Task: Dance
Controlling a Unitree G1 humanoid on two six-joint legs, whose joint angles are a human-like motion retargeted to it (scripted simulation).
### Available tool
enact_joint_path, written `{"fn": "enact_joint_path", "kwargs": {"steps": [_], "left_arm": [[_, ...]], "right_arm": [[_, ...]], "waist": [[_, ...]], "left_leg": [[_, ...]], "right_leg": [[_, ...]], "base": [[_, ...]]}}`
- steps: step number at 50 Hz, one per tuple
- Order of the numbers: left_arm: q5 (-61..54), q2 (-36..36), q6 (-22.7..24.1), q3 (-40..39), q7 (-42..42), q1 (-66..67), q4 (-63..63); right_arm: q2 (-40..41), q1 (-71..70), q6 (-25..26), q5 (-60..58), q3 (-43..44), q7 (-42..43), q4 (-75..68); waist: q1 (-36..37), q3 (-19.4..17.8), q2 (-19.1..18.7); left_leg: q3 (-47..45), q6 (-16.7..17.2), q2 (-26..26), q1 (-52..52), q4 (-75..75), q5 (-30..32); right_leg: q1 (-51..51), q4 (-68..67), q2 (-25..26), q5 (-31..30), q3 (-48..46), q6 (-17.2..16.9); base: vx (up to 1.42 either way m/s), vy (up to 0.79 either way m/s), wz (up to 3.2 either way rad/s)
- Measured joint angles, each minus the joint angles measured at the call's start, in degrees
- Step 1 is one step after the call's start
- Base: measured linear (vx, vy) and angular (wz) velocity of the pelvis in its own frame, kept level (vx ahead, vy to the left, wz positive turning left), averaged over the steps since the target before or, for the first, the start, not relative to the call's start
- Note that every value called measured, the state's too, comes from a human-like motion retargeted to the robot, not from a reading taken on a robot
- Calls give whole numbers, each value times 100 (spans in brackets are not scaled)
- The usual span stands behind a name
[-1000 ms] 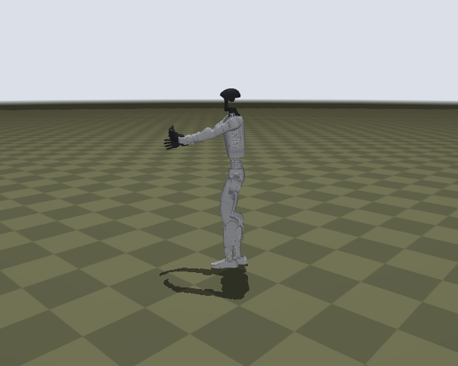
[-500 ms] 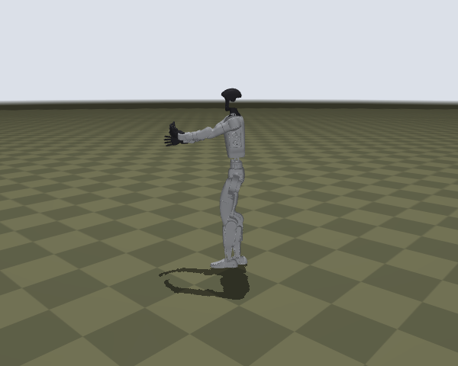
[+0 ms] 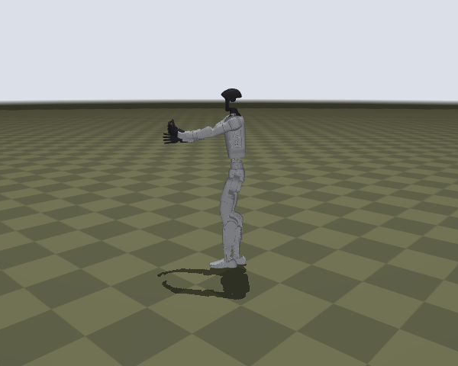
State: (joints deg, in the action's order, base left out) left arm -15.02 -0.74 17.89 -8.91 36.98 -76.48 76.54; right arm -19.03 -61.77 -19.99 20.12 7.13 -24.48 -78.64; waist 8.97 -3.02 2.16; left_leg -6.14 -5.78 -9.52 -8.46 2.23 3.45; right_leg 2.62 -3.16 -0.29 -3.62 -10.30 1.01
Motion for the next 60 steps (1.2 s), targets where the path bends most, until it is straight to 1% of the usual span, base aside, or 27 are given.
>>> {"fn": "enact_joint_path", "kwargs": {"steps": [5, 16, 23, 41, 47, 53, 56, 60], "left_arm": [[34, -41, 7, -97, -103, -59, 122], [76, -33, -178, -203, -26, -87, 217], [36, -39, -218, -234, -17, -53, 258], [30, -24, -190, -212, -75, 65, 318], [10, -5, -206, -182, -43, 94, 320], [4, 81, -224, -164, -29, 81, 280], [16, 145, -230, -182, -34, 38, 251], [34, 184, -246, -205, -30, -25, 226]], "right_arm": [[-38, -64, 16, -182, 72, 92, -70], [-42, -102, 40, -342, 115, 178, -117], [-18, -82, 35, -354, 139, 225, -157], [65, 12, -11, -242, 187, 281, -253], [83, 29, -16, -182, 187, 250, -270], [146, -36, -35, -186, 198, 260, -251], [198, -122, -68, -204, 211, 324, -249], [235, -209, -101, -204, 232, 380, -253]], "waist": [[4, -2, -8], [8, -16, -16], [-4, -33, -9], [-4, -104, 51], [64, -106, 85], [34, -98, 20], [78, -90, 4], [124, -115, -21]], "left_leg": [[0, 21, 0, 5, 10, 2], [7, 29, 4, 5, 15, 8], [36, 31, 6, -13, 61, -21], [406, -121, -49, -370, 805, -412], [491, -267, -136, -641, 1234, -591], [574, -278, -134, -858, 1477, -700], [537, -263, -107, -975, 1502, -702], [538, -232, -89, -1078, 1532, -732]], "right_leg": [[-15, -11, -4, 6, -22, 5], [-21, -13, -3, -2, -45, 30], [-7, -45, -9, 5, -49, 31], [264, -641, -153, 271, 52, -18], [439, -928, -268, 348, 153, -135], [693, -1325, -358, 296, 143, -344], [909, -1594, -335, 140, 239, -511], [1149, -1992, -254, 178, 516, -842]], "base": [[0, 0, 0], [0, 0, 0], [0, 0, 0], [0, 0, 0], [0, 0, 0], [-1, 1, -4], [-10, 6, -30], [-9, 8, -17]]}}
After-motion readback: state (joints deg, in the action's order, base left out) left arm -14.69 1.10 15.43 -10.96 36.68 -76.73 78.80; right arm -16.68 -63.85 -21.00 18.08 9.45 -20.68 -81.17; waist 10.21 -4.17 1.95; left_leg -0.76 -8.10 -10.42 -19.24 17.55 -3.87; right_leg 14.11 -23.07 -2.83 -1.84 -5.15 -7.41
